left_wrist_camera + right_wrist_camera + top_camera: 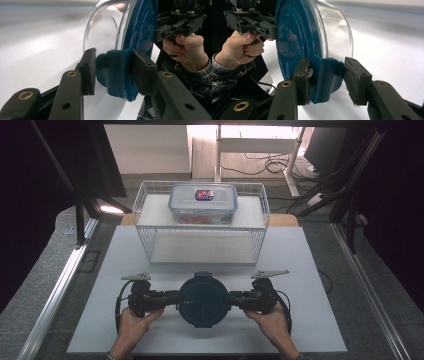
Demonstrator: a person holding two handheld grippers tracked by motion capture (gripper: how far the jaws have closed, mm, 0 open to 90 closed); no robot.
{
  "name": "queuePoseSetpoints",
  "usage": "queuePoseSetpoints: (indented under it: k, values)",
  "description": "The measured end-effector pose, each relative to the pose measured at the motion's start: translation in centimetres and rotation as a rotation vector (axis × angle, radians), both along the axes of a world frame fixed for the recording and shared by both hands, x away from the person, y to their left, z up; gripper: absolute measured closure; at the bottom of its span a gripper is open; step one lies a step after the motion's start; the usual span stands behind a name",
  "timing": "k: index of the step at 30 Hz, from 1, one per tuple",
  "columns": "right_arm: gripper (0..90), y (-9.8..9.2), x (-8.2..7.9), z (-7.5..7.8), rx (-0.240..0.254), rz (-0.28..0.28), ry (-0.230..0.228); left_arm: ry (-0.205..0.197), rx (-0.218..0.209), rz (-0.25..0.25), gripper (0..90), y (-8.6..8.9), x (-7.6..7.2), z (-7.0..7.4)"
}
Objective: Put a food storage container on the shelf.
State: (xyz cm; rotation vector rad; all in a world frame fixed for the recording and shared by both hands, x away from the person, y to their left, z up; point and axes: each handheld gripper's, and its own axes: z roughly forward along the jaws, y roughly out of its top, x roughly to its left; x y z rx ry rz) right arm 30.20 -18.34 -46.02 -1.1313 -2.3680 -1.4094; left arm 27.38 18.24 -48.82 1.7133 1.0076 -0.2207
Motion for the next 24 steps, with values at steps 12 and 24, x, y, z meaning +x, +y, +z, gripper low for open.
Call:
queuePoseSetpoints:
  k: [12,24]
  values:
    - [57.6,0.3,1.5,4.0,0.016,-0.004,-0.074,-0.075,-0.002,0.015,58.1,0.3,1.4,4.2]
    - [57.6,0.3,3.7,8.8,0.056,-0.024,-0.136,-0.129,-0.006,0.027,58.3,0.3,3.5,9.1]
